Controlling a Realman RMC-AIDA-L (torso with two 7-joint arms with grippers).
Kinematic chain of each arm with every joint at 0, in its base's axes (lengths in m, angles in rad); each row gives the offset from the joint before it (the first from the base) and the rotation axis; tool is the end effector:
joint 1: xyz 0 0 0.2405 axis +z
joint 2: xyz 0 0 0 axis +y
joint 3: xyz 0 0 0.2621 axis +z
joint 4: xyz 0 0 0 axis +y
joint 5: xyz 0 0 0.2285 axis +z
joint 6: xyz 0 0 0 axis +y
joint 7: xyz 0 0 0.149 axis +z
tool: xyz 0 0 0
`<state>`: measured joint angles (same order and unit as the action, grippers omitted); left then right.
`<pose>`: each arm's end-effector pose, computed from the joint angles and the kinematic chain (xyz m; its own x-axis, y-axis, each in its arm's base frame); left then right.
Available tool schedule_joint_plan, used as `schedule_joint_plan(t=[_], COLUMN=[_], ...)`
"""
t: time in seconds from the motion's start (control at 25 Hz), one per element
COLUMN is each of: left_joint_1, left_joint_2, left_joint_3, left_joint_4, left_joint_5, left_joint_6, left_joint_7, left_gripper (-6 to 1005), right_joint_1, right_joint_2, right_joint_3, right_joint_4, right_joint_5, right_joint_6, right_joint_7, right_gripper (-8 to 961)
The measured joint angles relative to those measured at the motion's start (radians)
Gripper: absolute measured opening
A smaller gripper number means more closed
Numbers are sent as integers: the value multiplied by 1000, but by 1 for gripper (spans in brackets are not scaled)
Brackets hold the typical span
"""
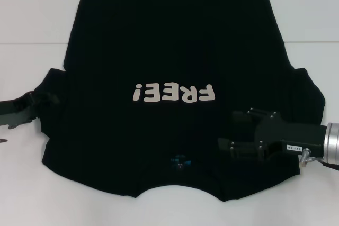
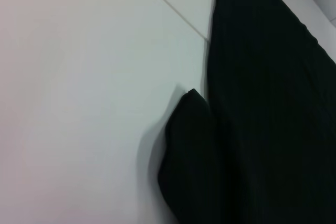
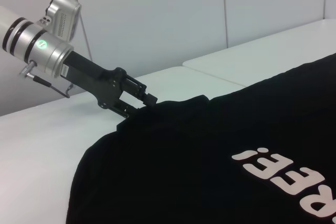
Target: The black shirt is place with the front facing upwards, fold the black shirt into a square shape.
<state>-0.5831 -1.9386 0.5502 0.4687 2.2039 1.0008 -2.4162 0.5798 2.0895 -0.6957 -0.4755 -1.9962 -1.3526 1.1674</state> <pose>-0.3793 0.3994 0.0441 -0.0923 0.7399 0.6663 0.9870 0.1565 -0.0370 0.2857 0.3592 -0.0477 0.8458 -0.2777 -0.4555 -0.4207 -0.8722 -0.2494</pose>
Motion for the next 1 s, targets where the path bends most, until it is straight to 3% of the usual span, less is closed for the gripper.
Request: schedule_joint_plan(t=[0.24,0.36,0.56,1.0], left_joint_1=[-2,-2,-1,-1], left_joint_2=[0,0,3,3], left_joint_3=[3,3,7,11], left_joint_4=[2,2,-2,2], left_joint_5=[0,0,0,-1], left_joint_6=[-8,-9,-14,-23], left_joint_7=[-3,-3,-2,-4], left_gripper=[572,324,127,4], right_joint_1=[-1,-1,-2,-2], right_joint_2=[0,0,-2,0], right_joint_3=[0,-1,-1,-1], right_joint_4=[0,0,0,0], right_joint_5=[-1,-1,-3,-3], right_joint_6=[-1,-1,-1,0], right_joint_7=[0,0,0,0], right_gripper=[915,915,915,916])
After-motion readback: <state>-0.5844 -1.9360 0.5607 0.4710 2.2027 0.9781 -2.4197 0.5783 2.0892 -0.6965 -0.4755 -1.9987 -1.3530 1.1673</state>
